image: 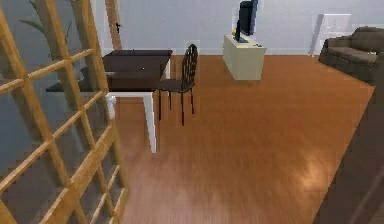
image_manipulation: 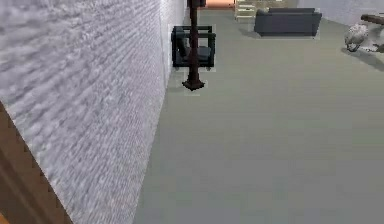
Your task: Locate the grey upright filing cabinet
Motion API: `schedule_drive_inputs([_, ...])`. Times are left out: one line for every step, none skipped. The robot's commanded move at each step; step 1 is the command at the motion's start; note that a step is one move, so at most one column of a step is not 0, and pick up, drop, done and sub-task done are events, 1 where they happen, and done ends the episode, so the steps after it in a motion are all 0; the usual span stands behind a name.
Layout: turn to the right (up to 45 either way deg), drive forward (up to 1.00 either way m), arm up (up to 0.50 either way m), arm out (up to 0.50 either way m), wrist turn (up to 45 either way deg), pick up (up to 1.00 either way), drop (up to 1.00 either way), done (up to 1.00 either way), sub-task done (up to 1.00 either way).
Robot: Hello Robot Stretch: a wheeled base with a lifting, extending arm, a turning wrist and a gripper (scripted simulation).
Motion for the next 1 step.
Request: schedule_drive_inputs([0.0,0.45,0.00,0.00,0.0,0.00,0.00,0.00,0.00])
